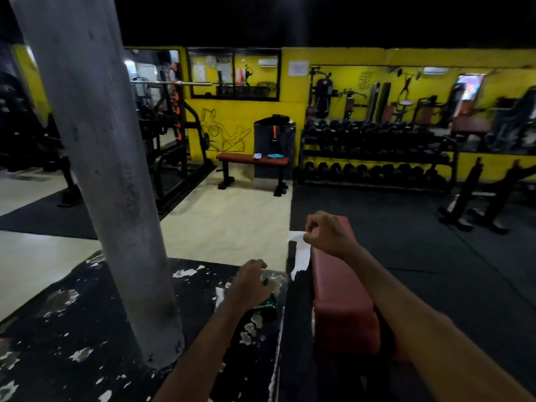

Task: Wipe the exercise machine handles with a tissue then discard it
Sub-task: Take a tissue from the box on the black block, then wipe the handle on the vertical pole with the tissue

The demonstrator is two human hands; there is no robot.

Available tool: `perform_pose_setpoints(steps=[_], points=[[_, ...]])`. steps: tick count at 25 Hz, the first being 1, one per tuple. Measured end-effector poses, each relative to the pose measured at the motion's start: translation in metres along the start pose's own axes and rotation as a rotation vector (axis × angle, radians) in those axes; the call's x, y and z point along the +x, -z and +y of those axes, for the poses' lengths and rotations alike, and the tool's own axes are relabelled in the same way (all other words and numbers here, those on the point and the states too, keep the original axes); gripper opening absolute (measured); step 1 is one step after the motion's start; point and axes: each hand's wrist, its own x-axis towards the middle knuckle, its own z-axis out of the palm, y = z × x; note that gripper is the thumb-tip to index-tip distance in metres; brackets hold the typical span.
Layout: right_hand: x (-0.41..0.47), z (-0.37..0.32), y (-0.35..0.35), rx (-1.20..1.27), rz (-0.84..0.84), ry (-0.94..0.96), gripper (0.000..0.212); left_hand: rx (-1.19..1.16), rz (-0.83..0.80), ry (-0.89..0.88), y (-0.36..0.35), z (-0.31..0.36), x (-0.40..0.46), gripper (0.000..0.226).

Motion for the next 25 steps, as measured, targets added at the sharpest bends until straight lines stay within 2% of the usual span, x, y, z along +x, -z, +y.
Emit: perform_pose_setpoints(steps=[3,7,10,15,17,25], points=[[-0.027,0.019,0.033,-0.059,0.071,-0.095,0.009,0.018,-0.052,-0.064,-0.005,0.037,0.015,0.044],[-0.079,0.056,0.084,-0.094,0.144,-0.292,0.011,0.024,-0.127,-0.216,-0.030,0.093,0.028,0.040],[-0.136,0.080,0.133,-0.141,0.216,-0.440,0.011,0.016,-0.214,-0.331,-0.060,0.150,0.026,0.049],[-0.255,0.104,0.214,-0.237,0.349,-0.625,0.010,-0.107,-0.317,-0.482,-0.113,0.259,-0.004,0.052],[-0.309,0.105,0.242,-0.264,0.392,-0.709,0.016,-0.132,-0.355,-0.558,-0.132,0.302,-0.029,0.053],[-0.559,0.047,0.341,-0.456,0.576,-0.977,0.010,-0.261,-0.569,-0.851,-0.185,0.471,-0.201,0.056]])
